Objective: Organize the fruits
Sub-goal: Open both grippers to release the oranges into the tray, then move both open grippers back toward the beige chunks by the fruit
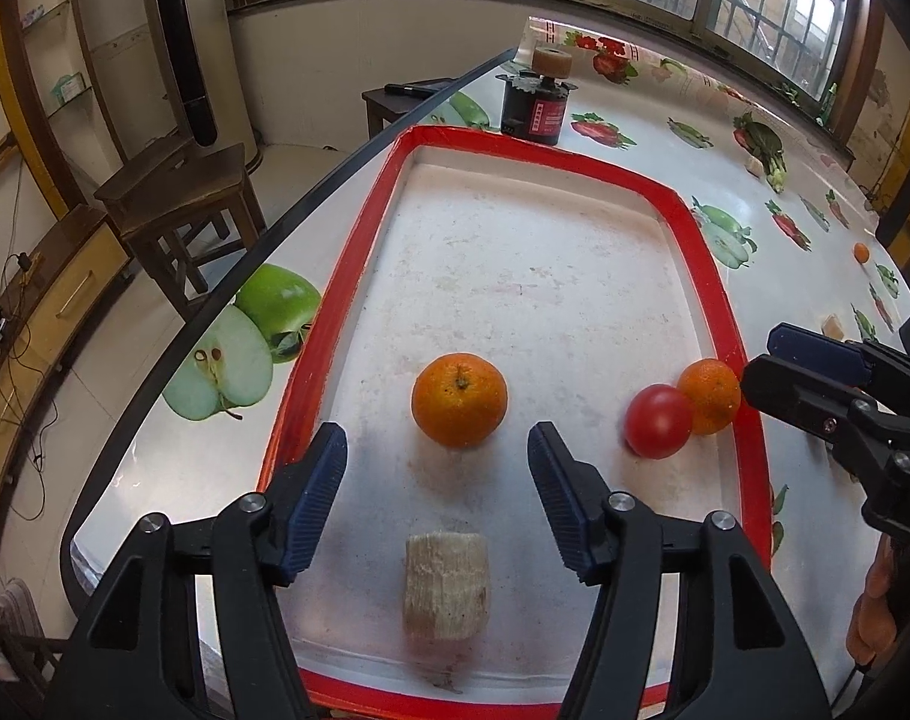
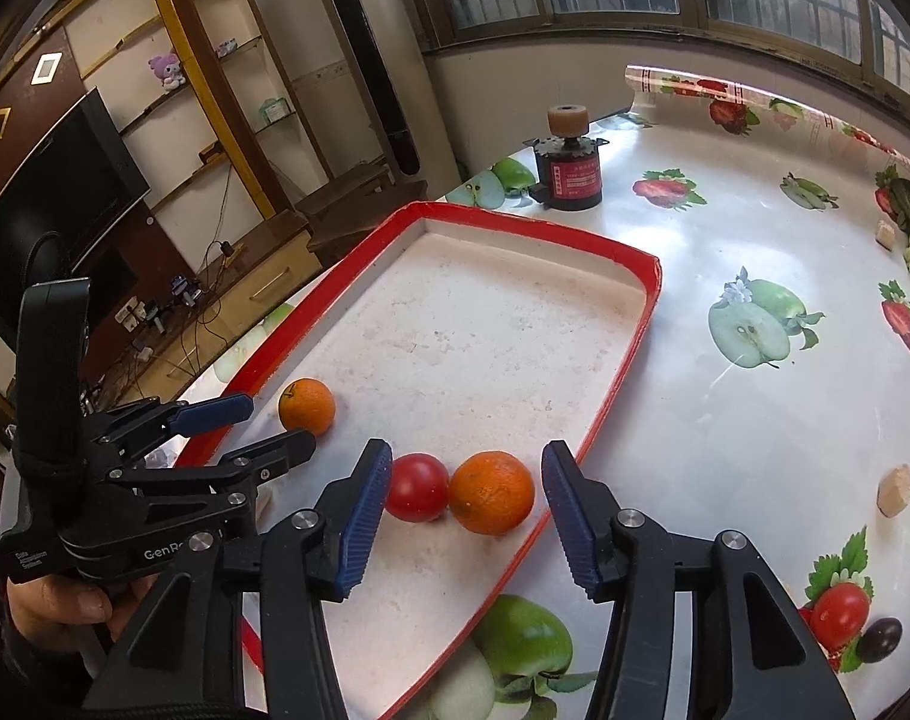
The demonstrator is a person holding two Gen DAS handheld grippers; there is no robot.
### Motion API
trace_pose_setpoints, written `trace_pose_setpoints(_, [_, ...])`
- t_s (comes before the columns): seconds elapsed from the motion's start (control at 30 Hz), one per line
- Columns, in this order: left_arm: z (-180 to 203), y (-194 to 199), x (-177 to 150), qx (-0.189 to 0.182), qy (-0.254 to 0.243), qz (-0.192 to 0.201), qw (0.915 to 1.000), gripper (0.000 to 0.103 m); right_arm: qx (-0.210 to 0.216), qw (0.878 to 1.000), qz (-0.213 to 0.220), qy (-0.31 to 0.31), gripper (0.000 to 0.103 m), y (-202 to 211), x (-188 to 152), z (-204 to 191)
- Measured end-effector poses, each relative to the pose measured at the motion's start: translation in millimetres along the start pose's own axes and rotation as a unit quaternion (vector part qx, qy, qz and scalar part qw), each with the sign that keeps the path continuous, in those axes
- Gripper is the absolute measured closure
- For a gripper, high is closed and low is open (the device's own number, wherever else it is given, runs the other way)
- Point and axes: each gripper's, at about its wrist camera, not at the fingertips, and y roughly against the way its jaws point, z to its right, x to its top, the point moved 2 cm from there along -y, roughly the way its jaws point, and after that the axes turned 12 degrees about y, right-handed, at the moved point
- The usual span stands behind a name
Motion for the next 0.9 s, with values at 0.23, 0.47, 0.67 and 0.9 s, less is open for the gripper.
trace_pose_setpoints(0.23, [11.9,15.6,-3.5,-0.012,-0.004,0.009,0.9999,0.041,-0.006,1.0,0.018,-0.009,0.047,29.1,-7.5,6.1])
trace_pose_setpoints(0.47, [28.8,29.7,-7.5,-0.025,-0.017,0.017,0.9994,0.041,-0.022,0.999,0.029,-0.023,0.046,56.7,-22.0,18.3])
trace_pose_setpoints(0.67, [45.3,38.0,-11.4,-0.036,-0.028,0.022,0.9987,0.037,-0.04,0.998,0.039,-0.036,0.046,82.6,-37.5,31.8])
trace_pose_setpoints(0.9, [69.1,46.9,-19.0,-0.053,-0.046,0.022,0.9973,0.037,-0.064,0.995,0.05,-0.057,0.043,112.8,-57.9,51.6])
